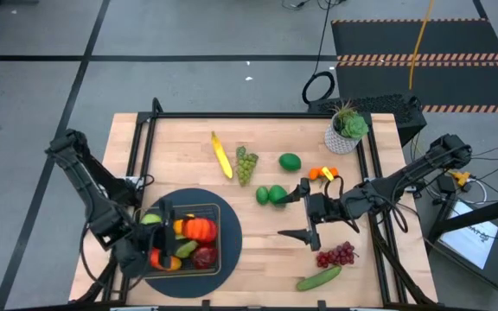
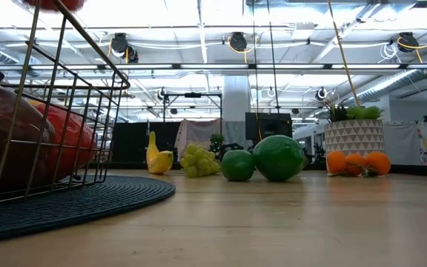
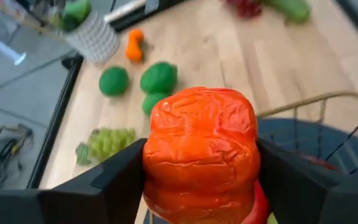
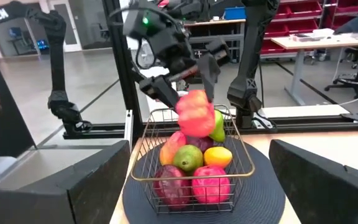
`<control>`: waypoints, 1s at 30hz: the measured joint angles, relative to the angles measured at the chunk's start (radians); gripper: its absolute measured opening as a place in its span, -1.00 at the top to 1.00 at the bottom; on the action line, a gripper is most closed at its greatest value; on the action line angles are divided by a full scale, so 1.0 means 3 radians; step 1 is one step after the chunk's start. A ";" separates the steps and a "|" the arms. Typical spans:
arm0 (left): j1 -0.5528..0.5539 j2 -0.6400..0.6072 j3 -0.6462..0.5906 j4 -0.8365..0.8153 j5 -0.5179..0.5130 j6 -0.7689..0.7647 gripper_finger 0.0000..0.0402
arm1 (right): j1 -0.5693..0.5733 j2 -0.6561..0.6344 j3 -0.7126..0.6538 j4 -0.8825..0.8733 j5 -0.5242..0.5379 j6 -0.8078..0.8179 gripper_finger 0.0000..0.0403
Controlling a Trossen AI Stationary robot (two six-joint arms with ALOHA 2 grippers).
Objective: Build produce basket
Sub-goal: Put the tangerine into the gold wire basket, then put the bottom right lime into the gold wire basket
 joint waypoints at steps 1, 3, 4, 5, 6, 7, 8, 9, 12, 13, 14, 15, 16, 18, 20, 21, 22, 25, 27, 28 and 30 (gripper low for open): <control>0.0025 0.0000 -0.0037 -0.0002 0.0024 -0.0040 -0.39 | 0.0000 0.0000 0.0000 0.0000 0.0001 0.0030 -0.87; 0.0097 0.0001 -0.0118 0.0000 0.0147 -0.0105 -0.42 | 0.0000 0.0001 0.0000 0.0000 0.0000 0.0081 -0.87; 0.0133 0.0001 -0.0157 0.0001 0.0232 -0.0147 -0.43 | 0.0000 0.0001 0.0000 -0.0001 0.0000 0.0116 -0.87; 0.0169 0.0001 -0.0196 0.0001 0.0317 -0.0190 -0.43 | 0.0000 0.0001 0.0000 0.0000 0.0000 0.0141 -0.87; 0.0206 0.0001 -0.0231 0.0002 0.0391 -0.0230 -0.43 | 0.0000 0.0001 0.0000 0.0000 0.0000 0.0152 -0.87; 0.0245 0.0001 -0.0265 0.0008 0.0458 -0.0267 -0.42 | 0.0000 0.0001 0.0000 -0.0001 0.0000 0.0157 -0.87; 0.0285 0.0001 -0.0300 0.0010 0.0509 -0.0306 -0.41 | 0.0000 0.0001 0.0000 -0.0002 0.0000 0.0156 -0.87; 0.0326 0.0001 -0.0328 0.0012 0.0544 -0.0318 -0.41 | 0.0000 0.0001 0.0000 -0.0003 0.0000 0.0155 -0.87; 0.0462 0.0001 -0.0375 0.0023 0.0610 -0.0396 -0.43 | 0.0000 0.0001 -0.0001 -0.0041 0.0000 0.0154 -0.87; 0.0499 0.0001 -0.0380 0.0023 0.0630 -0.0436 -0.45 | 0.0000 0.0003 -0.0001 -0.0058 0.0000 0.0154 -0.87; 0.0529 0.0001 -0.0381 0.0026 0.0643 -0.0464 -0.47 | 0.0000 0.0003 -0.0001 -0.0075 0.0000 0.0154 -0.87; 0.0553 0.0001 -0.0381 0.0041 0.0666 -0.0473 -0.50 | 0.0000 0.0003 -0.0001 -0.0087 0.0001 0.0155 -0.87; 0.0576 0.0001 -0.0381 0.0077 0.0680 -0.0468 -0.54 | 0.0000 0.0003 -0.0001 -0.0106 0.0003 0.0169 -0.87; 0.0610 0.0001 -0.0381 0.0186 0.0687 -0.0449 -0.62 | 0.0000 0.0003 -0.0002 -0.0155 0.0006 0.0229 -0.87; 0.0627 0.0001 -0.0381 0.0290 0.0687 -0.0449 -0.71 | 0.0000 0.0003 -0.0003 -0.0192 0.0006 0.0295 -0.87; 0.0631 0.0001 -0.0381 0.0337 0.0687 -0.0446 -0.75 | 0.0000 0.0003 -0.0003 -0.0223 0.0007 0.0330 -0.87; 0.0637 0.0001 -0.0381 0.0372 0.0690 -0.0420 -0.79 | 0.0000 0.0003 -0.0003 -0.0259 0.0009 0.0367 -0.87; 0.0637 0.0004 -0.0336 0.0412 0.0696 -0.0200 -0.87 | 0.0000 0.0004 -0.0005 -0.0373 0.0013 0.0445 -0.87; 0.0637 0.0004 -0.0262 0.0430 0.0681 -0.0036 -0.89 | 0.0000 0.0004 -0.0005 -0.0457 0.0014 0.0493 -0.87; 0.0637 0.0004 -0.0222 0.0440 0.0656 0.0020 -0.89 | 0.0000 0.0004 -0.0005 -0.0508 0.0013 0.0517 -0.87; 0.0633 0.0004 -0.0120 0.0445 0.0590 0.0149 -0.86 | 0.0000 0.0004 -0.0005 -0.0615 0.0013 0.0578 -0.87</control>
